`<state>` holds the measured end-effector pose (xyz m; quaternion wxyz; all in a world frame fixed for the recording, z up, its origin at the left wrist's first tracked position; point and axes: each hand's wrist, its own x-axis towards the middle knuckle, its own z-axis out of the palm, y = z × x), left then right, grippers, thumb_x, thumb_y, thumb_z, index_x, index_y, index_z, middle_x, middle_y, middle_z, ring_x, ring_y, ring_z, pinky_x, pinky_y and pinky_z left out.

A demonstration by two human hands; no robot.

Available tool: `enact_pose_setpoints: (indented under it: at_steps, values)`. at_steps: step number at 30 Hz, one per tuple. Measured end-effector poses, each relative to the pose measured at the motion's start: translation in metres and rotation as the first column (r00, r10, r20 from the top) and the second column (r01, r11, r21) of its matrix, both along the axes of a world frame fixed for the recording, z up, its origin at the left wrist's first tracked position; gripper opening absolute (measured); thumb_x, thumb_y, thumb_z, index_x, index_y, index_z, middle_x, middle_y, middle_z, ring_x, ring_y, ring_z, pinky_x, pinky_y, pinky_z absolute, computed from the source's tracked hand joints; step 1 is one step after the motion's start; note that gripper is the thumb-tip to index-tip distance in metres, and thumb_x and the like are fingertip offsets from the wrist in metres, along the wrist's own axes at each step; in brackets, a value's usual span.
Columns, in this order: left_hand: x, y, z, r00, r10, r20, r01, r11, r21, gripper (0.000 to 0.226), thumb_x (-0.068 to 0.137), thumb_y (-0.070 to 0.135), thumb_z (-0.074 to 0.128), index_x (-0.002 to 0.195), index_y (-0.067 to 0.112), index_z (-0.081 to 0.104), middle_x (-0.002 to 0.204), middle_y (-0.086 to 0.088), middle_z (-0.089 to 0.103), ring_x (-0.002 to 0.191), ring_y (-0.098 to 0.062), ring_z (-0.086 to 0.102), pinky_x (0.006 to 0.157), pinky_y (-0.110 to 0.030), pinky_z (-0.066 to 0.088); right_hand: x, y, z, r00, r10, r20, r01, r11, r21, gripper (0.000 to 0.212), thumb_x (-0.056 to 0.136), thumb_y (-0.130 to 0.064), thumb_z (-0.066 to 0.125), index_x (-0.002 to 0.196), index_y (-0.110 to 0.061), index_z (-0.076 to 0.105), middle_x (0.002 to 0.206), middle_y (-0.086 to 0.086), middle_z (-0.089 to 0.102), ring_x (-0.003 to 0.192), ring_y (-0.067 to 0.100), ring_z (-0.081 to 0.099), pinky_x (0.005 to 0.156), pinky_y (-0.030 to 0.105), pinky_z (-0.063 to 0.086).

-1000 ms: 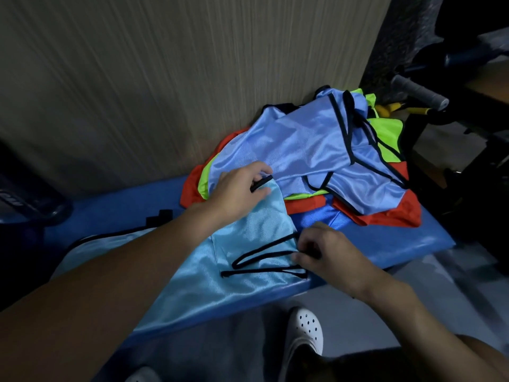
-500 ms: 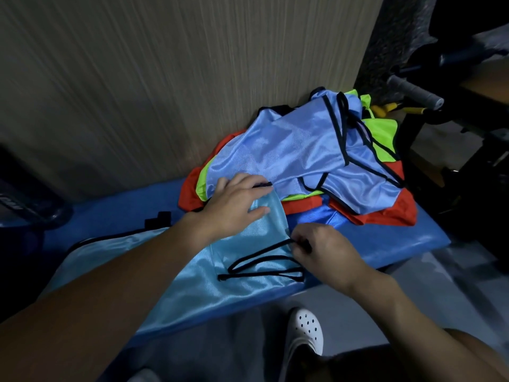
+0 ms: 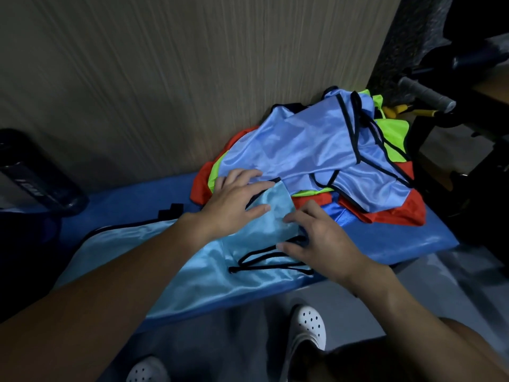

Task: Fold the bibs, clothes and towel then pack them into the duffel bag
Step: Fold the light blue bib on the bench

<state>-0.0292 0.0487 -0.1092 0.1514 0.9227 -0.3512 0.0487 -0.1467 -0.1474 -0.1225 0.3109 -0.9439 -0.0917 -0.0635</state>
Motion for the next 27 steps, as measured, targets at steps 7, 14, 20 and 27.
enact_pose_setpoints:
  at_steps: [7, 14, 20, 27]
  values:
    - [-0.039, 0.084, 0.005, 0.939, 0.339, -0.055, -0.336, 0.875, -0.35, 0.038, 0.085, 0.052, 0.051, 0.108, 0.028, 0.07, 0.115, 0.009, 0.063, 0.11, -0.019, 0.054, 0.094, -0.042, 0.04, 0.023, 0.06, 0.02, 0.983, 0.11, 0.144, -0.111, 0.994, -0.005, 0.042, 0.083, -0.052, 0.059, 0.103, -0.017, 0.069, 0.095, -0.004, 0.051, 0.089, 0.02, 0.057, 0.082, 0.039, 0.05]
    - [-0.12, 0.225, -0.022, 0.64, 0.74, -0.207, -0.754, 0.554, -0.352, 0.034, 0.079, 0.045, 0.05, 0.088, 0.02, 0.07, 0.09, -0.003, 0.068, 0.085, -0.028, 0.063, 0.083, -0.046, 0.053, 0.063, 0.184, 0.032, 0.924, 0.382, 0.026, -0.382, 0.923, 0.043, 0.027, 0.084, -0.038, 0.057, 0.094, -0.015, 0.068, 0.092, 0.001, 0.063, 0.091, 0.021, 0.059, 0.086, 0.042, 0.048]
    - [-0.177, 0.269, -0.032, 0.377, 0.761, -0.529, -0.917, 0.224, -0.331, 0.03, 0.093, 0.03, 0.064, 0.118, 0.016, 0.055, 0.098, -0.002, 0.059, 0.08, -0.011, 0.058, 0.071, -0.032, 0.046, 0.121, 0.295, 0.024, 0.893, 0.425, -0.148, -0.43, 0.903, 0.002, 0.021, 0.088, -0.027, 0.068, 0.102, -0.011, 0.065, 0.102, 0.008, 0.067, 0.098, 0.025, 0.061, 0.091, 0.043, 0.047]
    - [-0.177, 0.275, -0.038, 0.243, 0.515, -0.822, -0.962, 0.017, -0.273, 0.041, 0.094, 0.04, 0.062, 0.122, 0.015, 0.045, 0.071, -0.005, 0.07, 0.052, -0.018, 0.064, 0.05, -0.034, 0.052, 0.157, 0.349, 0.007, 0.847, 0.362, -0.39, -0.432, 0.895, -0.107, 0.043, 0.088, -0.031, 0.07, 0.124, -0.012, 0.057, 0.109, -0.001, 0.057, 0.106, 0.021, 0.058, 0.094, 0.032, 0.046]
